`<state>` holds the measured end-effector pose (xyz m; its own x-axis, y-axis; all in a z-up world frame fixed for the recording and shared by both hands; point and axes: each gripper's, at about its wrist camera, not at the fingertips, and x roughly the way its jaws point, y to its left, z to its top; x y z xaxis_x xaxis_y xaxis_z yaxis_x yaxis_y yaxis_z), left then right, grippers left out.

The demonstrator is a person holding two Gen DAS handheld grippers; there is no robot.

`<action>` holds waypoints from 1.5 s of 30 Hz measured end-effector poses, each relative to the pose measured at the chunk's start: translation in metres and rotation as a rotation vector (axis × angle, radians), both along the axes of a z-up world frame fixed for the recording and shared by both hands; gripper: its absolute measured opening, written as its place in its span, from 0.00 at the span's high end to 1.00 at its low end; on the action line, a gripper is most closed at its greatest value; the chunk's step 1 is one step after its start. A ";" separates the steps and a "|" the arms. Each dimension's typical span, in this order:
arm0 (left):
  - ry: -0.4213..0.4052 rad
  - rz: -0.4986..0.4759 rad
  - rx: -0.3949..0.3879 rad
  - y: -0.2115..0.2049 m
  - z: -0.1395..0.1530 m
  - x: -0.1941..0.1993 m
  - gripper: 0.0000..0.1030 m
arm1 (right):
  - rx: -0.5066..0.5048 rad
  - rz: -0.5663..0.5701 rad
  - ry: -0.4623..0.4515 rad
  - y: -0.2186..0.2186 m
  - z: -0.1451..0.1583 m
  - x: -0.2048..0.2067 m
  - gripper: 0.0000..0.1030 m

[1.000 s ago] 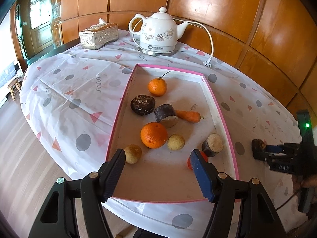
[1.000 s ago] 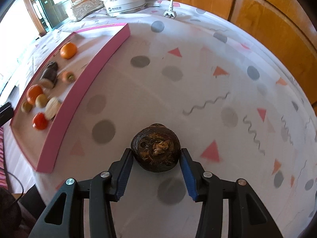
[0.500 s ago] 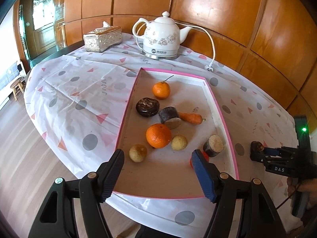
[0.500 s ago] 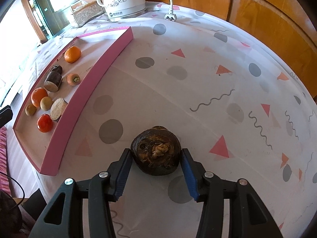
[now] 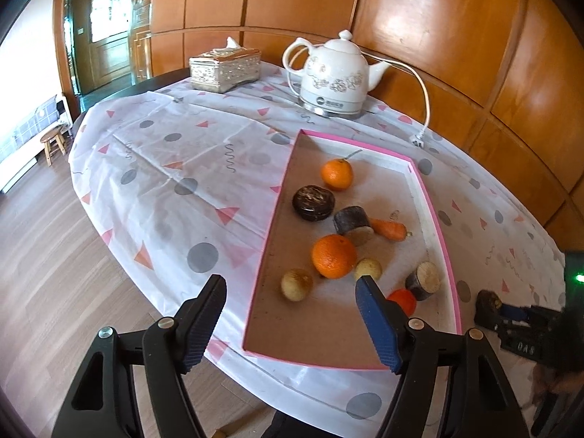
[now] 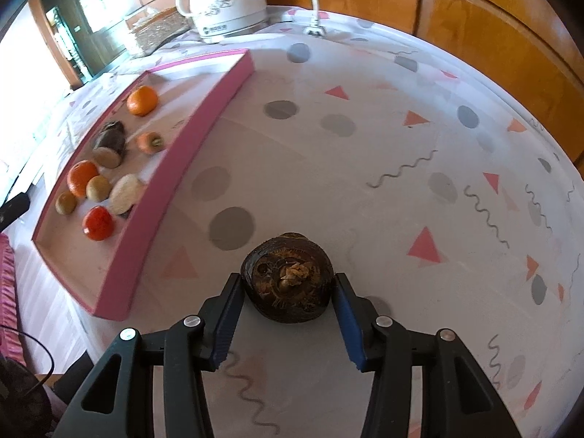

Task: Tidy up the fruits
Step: 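Carry the dark round fruit into the tray and release it with the right gripper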

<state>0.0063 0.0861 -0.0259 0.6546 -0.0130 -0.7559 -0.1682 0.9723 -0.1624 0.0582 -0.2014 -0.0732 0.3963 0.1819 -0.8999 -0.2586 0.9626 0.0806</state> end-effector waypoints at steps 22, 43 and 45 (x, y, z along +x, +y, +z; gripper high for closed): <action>-0.008 0.163 -0.020 0.041 -0.004 -0.008 0.21 | 0.089 0.211 -0.108 0.093 0.052 0.003 0.52; -0.007 0.105 -0.014 0.040 -0.013 -0.003 0.21 | 0.061 0.192 -0.014 0.148 0.020 0.084 0.51; -0.007 0.098 -0.013 0.038 -0.013 -0.003 0.21 | 0.066 0.195 -0.019 0.147 0.019 0.083 0.50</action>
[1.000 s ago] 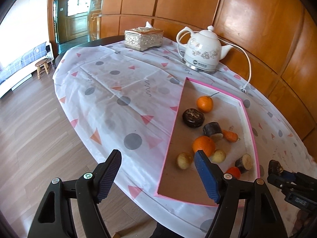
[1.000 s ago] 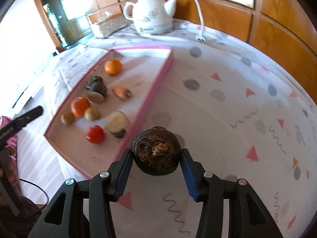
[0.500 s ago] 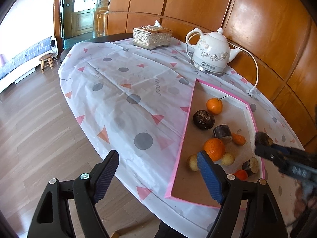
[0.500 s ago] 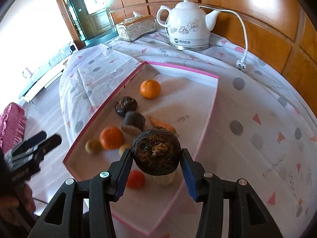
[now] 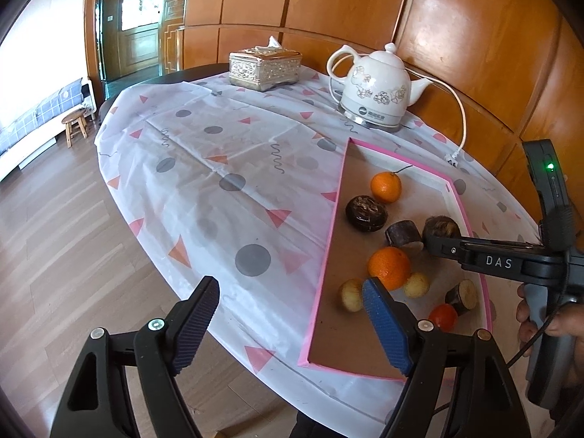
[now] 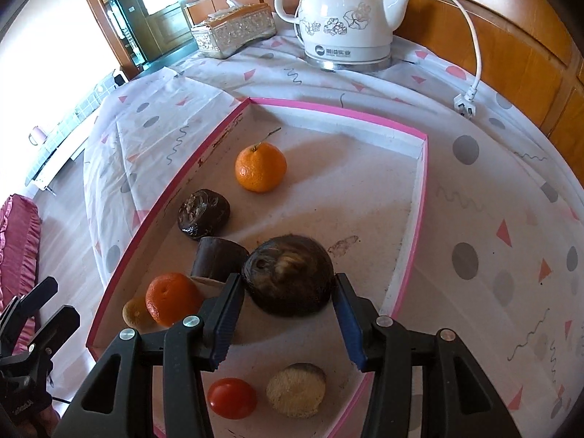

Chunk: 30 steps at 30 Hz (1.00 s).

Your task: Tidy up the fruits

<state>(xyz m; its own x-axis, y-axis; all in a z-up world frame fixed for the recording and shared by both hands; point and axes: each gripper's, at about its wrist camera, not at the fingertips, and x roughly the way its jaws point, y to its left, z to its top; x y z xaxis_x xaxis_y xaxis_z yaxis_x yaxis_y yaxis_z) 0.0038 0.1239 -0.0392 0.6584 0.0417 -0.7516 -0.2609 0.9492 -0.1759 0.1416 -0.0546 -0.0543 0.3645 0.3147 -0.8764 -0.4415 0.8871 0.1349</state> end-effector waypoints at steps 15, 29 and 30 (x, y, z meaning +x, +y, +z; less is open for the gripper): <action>-0.014 -0.048 0.040 -0.020 0.008 -0.001 0.21 | -0.052 0.048 -0.044 -0.009 0.004 -0.031 0.73; -0.043 -0.093 0.063 -0.032 0.017 -0.006 0.18 | -0.039 0.004 -0.045 -0.008 -0.002 -0.036 0.71; -0.048 -0.097 0.065 -0.034 0.018 -0.007 0.18 | -0.037 0.001 -0.048 -0.009 0.000 -0.039 0.70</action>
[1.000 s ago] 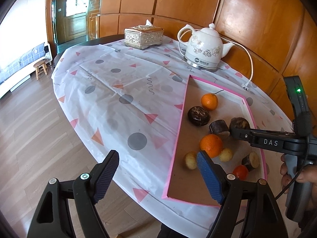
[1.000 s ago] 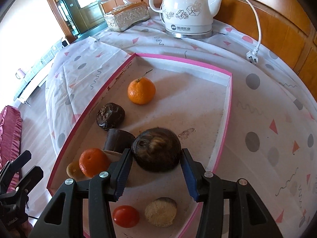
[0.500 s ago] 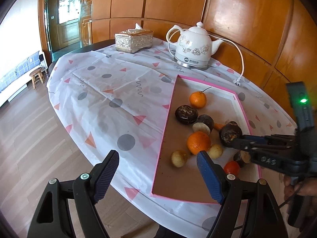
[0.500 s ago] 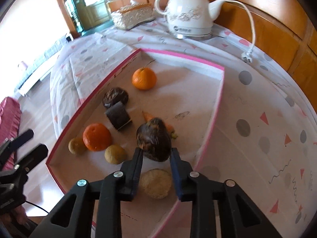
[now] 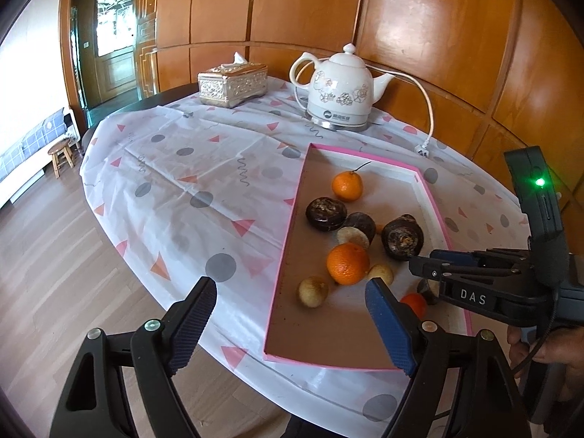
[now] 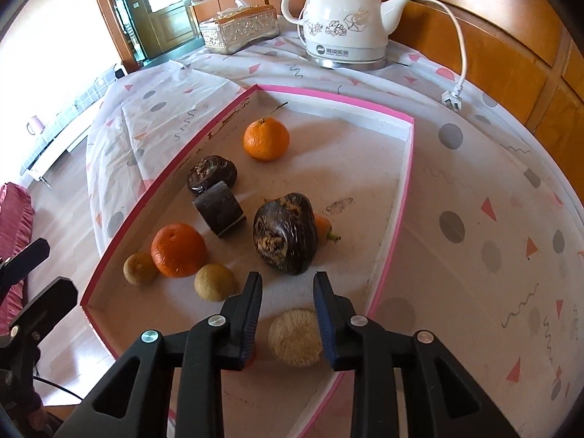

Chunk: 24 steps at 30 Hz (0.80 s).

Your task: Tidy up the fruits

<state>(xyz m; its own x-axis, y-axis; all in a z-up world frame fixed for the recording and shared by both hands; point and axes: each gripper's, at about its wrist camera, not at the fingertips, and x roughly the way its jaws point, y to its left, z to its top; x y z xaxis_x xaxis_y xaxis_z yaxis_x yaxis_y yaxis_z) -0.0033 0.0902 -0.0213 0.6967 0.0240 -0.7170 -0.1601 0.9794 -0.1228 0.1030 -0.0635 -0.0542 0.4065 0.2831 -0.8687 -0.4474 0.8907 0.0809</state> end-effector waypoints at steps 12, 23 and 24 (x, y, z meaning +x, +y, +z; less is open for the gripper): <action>-0.078 -0.046 0.041 -0.018 0.017 -0.010 0.07 | 0.019 -0.074 -0.108 -0.018 0.027 -0.045 0.64; -0.099 -0.074 0.056 -0.039 0.023 -0.015 0.00 | 0.028 -0.179 -0.169 -0.046 0.029 -0.090 0.56; -0.100 -0.080 0.063 -0.042 0.024 -0.014 0.00 | 0.024 -0.188 -0.172 -0.049 0.028 -0.093 0.56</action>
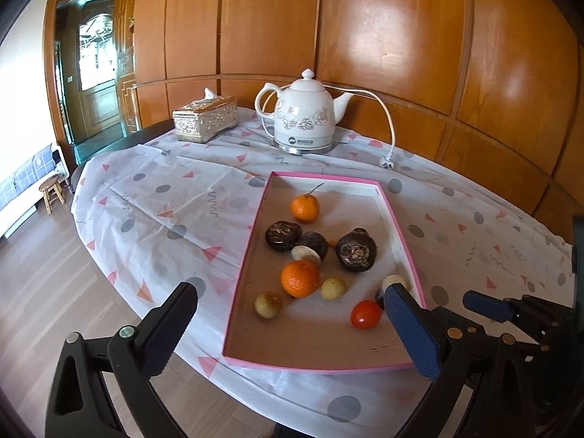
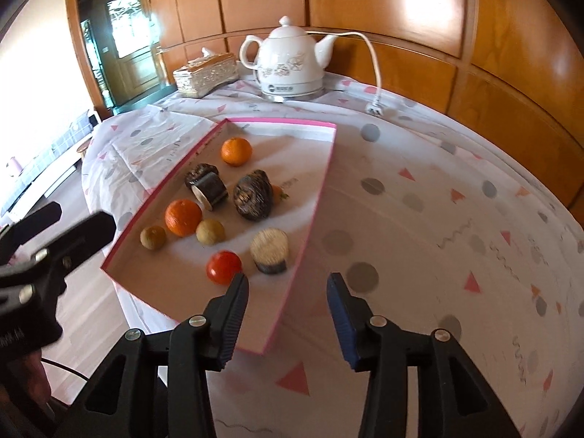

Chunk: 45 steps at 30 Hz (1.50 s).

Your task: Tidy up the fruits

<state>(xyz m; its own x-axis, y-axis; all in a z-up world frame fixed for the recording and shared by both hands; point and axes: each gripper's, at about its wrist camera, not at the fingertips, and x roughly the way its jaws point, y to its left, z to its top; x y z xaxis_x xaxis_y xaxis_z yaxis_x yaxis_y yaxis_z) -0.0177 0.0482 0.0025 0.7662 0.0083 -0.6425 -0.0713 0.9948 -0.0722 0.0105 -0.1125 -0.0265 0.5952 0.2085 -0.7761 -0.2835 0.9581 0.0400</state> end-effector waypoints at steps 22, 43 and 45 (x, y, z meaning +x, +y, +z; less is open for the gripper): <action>-0.015 0.012 0.058 -0.014 -0.001 -0.001 0.00 | 0.014 -0.044 -0.011 -0.011 -0.001 -0.007 0.56; -0.022 0.031 0.040 -0.005 0.001 -0.003 0.00 | -0.002 -0.018 -0.035 0.002 0.006 -0.012 0.56; -0.022 0.033 0.039 -0.004 0.002 -0.004 0.00 | -0.001 -0.016 -0.035 0.002 0.006 -0.012 0.56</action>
